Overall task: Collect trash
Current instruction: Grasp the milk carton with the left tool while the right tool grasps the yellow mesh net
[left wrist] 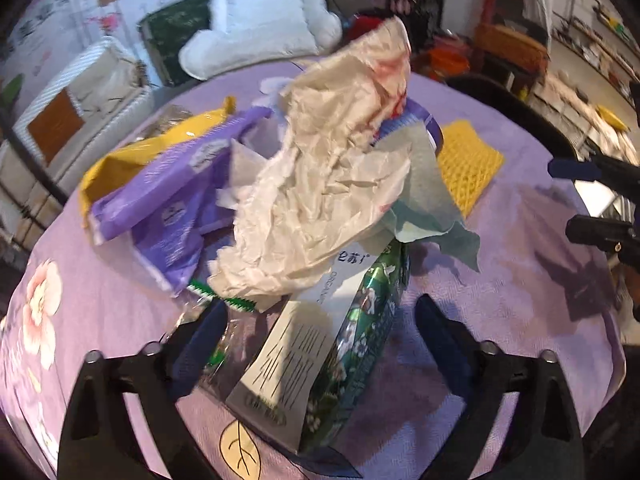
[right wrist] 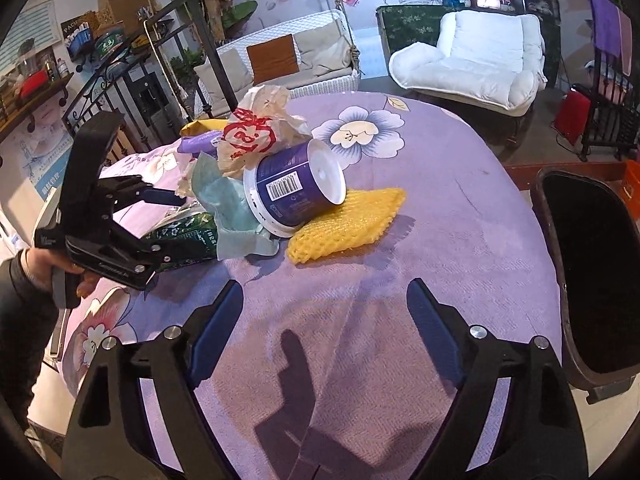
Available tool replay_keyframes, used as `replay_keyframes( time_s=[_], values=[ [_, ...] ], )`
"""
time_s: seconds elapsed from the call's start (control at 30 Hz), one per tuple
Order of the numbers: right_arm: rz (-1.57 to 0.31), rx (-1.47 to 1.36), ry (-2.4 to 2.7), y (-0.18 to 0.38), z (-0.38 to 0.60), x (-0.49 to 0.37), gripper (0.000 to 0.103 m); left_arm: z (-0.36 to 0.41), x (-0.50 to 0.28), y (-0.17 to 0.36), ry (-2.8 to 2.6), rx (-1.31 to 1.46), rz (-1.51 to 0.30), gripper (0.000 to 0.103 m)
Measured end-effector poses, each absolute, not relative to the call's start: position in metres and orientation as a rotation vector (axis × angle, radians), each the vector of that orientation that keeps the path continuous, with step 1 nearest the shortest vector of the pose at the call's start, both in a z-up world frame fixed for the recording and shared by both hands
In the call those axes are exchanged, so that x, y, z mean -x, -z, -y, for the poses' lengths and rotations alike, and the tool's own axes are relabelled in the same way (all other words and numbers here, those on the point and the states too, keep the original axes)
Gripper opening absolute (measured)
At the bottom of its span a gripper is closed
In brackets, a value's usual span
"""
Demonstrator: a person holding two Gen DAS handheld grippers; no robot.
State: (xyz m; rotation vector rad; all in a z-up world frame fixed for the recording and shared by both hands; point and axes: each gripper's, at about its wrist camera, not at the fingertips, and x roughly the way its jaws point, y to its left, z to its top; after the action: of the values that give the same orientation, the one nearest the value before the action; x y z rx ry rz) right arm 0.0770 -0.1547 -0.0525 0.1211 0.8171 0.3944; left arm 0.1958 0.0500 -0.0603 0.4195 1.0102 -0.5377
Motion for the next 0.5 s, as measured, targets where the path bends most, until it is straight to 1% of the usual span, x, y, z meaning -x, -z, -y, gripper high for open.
replay_keyframes(
  time_s=[0.07,0.13,0.17,0.2,0.23,0.27,0.33,0.43,0.5],
  values=[
    [-0.834,-0.135,-0.395,0.054,0.157,-0.081,0.084,-0.044,-0.2,0.065,0.577,-0.441,-1.055,0.085],
    [-0.85,-0.156,-0.397,0.056,0.159,-0.087,0.084,-0.037,-0.201,0.071,0.587,-0.469,-1.084,0.076],
    [-0.859,-0.171,-0.401,0.057,0.16,-0.091,0.084,-0.035,-0.202,0.073,0.586,-0.478,-1.091,0.075],
    [-0.866,-0.18,-0.404,0.057,0.16,-0.094,0.084,-0.033,-0.202,0.075,0.585,-0.481,-1.094,0.07],
    [-0.878,-0.192,-0.406,0.059,0.16,-0.1,0.083,-0.032,-0.201,0.076,0.582,-0.477,-1.093,0.064],
    [-0.886,-0.202,-0.407,0.061,0.159,-0.102,0.081,-0.032,-0.203,0.076,0.581,-0.465,-1.096,0.061],
    [-0.909,-0.236,-0.41,0.063,0.16,-0.111,0.079,-0.033,-0.201,0.075,0.575,-0.429,-1.096,0.051],
    [-0.954,-0.312,-0.407,0.071,0.161,-0.128,0.072,-0.032,-0.196,0.073,0.55,-0.423,-1.071,0.051],
    [-0.981,-0.37,-0.397,0.078,0.163,-0.14,0.066,-0.035,-0.19,0.074,0.538,-0.413,-1.056,0.051]
  ],
)
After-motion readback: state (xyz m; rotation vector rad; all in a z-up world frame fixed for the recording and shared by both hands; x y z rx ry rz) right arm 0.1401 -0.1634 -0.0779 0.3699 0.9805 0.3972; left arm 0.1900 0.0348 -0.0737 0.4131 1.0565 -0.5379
